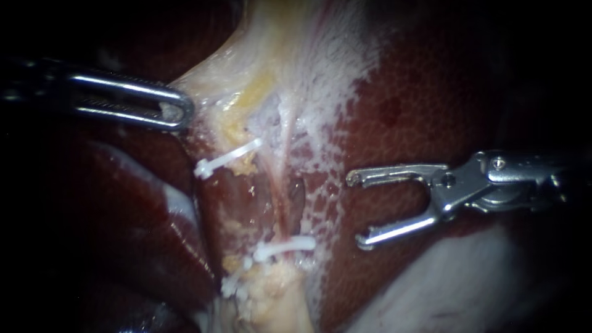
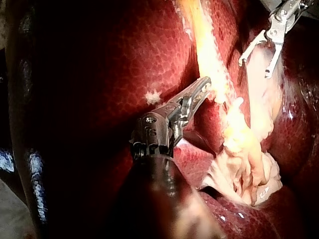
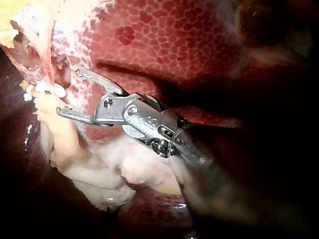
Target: Going back first clip right tube
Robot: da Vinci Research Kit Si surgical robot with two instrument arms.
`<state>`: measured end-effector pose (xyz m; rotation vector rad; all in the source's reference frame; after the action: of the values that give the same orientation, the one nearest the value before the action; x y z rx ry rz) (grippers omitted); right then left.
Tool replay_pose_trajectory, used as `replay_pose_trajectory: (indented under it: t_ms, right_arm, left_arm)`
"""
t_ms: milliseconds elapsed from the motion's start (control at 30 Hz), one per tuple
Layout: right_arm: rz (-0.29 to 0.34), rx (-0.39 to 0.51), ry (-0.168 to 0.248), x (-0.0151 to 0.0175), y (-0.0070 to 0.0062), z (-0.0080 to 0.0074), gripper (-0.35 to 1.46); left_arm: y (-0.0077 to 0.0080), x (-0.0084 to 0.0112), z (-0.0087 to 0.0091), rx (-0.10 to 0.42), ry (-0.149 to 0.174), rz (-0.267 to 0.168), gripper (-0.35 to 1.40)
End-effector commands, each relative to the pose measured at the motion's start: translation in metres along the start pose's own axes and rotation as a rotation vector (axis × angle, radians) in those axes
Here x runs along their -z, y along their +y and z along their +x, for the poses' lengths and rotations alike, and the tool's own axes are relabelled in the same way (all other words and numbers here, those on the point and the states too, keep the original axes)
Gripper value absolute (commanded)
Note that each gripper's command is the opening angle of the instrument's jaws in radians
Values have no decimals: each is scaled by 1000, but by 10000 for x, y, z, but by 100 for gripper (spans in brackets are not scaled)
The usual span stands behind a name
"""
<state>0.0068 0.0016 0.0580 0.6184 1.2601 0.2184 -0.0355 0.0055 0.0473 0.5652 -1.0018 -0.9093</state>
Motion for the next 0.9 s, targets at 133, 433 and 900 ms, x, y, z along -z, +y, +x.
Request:
replay_pose_trajectory:
  t_ms: [133, 433, 900]
  right_arm:
    - [-5, 1, 0, 4, 0, 1, 60]
    - [-15, -2, 1, 7, 0, 1, 60]
    - [-56, -13, 3, 16, -1, 0, 60]
  left_arm:
    - [9, -5, 6, -4, -1, 0, -35]
    - [23, -28, 28, -7, 22, -5, -35]
    - [13, -75, 52, -1, 62, 28, -35]
